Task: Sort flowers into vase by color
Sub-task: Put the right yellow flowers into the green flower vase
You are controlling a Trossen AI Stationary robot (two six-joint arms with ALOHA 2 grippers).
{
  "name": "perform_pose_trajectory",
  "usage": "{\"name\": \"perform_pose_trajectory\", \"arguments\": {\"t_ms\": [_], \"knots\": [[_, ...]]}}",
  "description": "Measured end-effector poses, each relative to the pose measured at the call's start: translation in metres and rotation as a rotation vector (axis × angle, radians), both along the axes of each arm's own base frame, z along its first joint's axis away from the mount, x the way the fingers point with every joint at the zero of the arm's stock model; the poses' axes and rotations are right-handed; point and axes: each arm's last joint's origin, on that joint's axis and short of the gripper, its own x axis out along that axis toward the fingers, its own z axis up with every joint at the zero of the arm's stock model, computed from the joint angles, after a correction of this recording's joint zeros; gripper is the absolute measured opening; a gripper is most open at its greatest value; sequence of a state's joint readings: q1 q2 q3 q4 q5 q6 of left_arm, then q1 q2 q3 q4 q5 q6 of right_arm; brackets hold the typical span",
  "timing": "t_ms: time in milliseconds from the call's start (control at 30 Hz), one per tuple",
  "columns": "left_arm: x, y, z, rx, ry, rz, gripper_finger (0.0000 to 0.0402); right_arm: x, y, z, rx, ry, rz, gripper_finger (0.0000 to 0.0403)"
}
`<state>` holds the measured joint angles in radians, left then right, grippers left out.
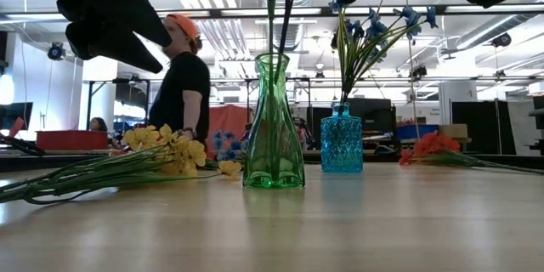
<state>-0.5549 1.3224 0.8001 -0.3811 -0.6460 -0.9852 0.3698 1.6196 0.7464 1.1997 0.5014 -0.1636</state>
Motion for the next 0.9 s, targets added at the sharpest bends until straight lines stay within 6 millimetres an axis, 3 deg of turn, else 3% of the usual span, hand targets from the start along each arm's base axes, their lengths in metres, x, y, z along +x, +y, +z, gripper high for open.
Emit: {"name": "perform_pose_trajectory", "arguments": {"t_ms": [533,900], "knots": [[0.0,0.0,0.0,-0.012,-0.002,0.007,0.0259,-0.002,-0.001,-0.004,0.037,0.122,0.016,0.0247],[-0.001,-0.002,-0.002,-0.138,0.021,0.02,0.0259,-0.022,-0.008,0.011,0.154,0.305,0.019,0.0335]]}}
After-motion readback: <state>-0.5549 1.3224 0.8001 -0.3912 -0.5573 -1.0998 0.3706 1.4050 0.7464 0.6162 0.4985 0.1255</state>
